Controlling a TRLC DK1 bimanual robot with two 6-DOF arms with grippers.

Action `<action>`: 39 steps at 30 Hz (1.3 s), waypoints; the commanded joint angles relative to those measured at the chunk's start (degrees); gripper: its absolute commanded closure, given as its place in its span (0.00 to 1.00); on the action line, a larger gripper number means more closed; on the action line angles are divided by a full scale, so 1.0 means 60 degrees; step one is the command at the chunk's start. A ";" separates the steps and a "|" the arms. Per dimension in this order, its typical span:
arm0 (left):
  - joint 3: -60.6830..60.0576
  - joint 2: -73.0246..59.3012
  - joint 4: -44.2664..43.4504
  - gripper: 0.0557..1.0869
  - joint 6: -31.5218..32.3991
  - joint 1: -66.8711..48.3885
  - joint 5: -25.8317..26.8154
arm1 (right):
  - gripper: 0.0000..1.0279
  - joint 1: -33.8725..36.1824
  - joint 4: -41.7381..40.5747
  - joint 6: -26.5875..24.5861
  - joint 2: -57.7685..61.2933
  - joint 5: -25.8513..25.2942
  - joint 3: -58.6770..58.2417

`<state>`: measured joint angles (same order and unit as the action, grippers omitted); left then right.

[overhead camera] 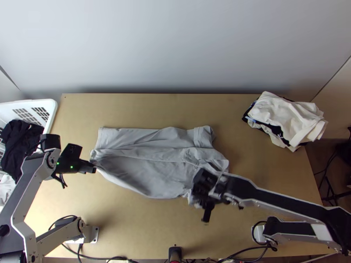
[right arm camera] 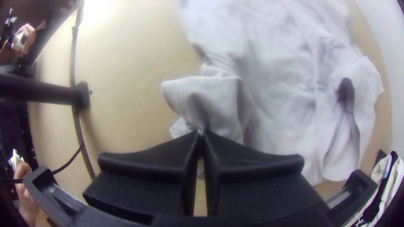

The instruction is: Fold the t-shirt

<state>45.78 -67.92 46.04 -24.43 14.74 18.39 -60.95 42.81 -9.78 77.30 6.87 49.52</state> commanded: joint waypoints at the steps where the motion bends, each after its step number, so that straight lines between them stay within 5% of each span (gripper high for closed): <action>1: 0.0588 -0.0076 -0.0042 0.97 0.0013 0.0048 -0.0004 | 0.97 0.1867 0.0644 -0.0465 -0.0520 -0.0032 0.0859; 19: 0.1877 -0.0809 -0.0862 0.97 0.0262 0.0048 0.0055 | 0.97 0.4313 0.0629 -0.0714 -0.0285 -0.0047 0.2499; 39: 0.2697 -0.2406 -0.1814 0.97 0.0438 0.0121 0.0055 | 0.97 0.5441 0.0483 -0.1622 0.3553 -0.0516 0.6396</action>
<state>60.75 -79.83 36.71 -21.63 14.83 18.74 -29.98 45.74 -18.35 91.83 4.89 80.77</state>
